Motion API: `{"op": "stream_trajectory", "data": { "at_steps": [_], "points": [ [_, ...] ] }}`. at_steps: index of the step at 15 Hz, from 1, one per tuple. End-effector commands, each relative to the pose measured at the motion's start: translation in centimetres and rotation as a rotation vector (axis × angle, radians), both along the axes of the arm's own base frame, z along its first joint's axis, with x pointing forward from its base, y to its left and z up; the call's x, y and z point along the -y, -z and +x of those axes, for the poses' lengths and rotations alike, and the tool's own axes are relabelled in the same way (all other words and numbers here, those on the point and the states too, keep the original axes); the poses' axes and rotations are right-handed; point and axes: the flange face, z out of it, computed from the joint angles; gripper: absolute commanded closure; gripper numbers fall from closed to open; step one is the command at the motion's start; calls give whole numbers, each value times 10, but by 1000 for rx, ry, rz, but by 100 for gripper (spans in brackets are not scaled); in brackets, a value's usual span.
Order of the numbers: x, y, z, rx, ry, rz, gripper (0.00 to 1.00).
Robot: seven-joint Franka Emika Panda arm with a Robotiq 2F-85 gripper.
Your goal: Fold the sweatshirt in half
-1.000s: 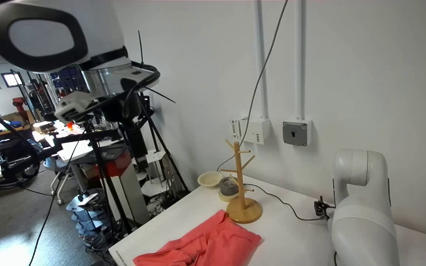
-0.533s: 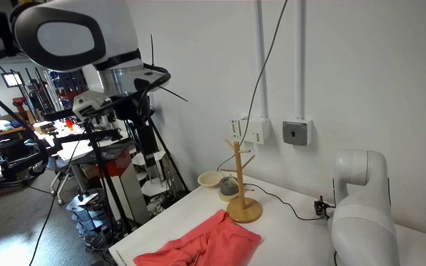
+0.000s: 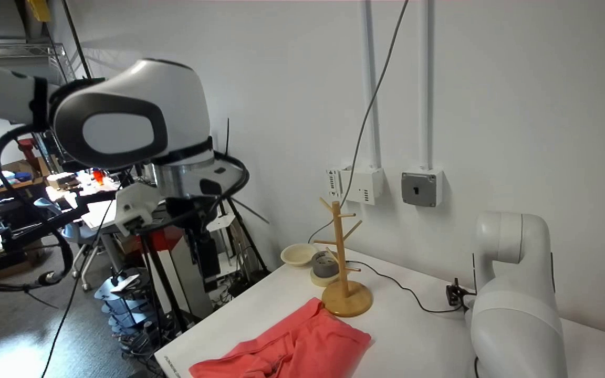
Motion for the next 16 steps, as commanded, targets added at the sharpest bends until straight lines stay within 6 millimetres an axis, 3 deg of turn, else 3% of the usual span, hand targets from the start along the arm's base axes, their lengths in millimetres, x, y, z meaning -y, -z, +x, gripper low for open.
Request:
{"op": "stream_trajectory", "data": {
  "at_steps": [1,3,4,6,9,16],
  "points": [
    [-7,60,-13,-13,-3,-25,0],
    [-10,81,-15,-34,4,-30,0],
    [-5,68,-14,-34,-8,-24,0],
    [-7,82,-16,-50,-10,-29,0],
    [-7,85,-13,-45,-15,-33,0],
    [-3,157,-6,-171,14,-15,0]
  ]
}}
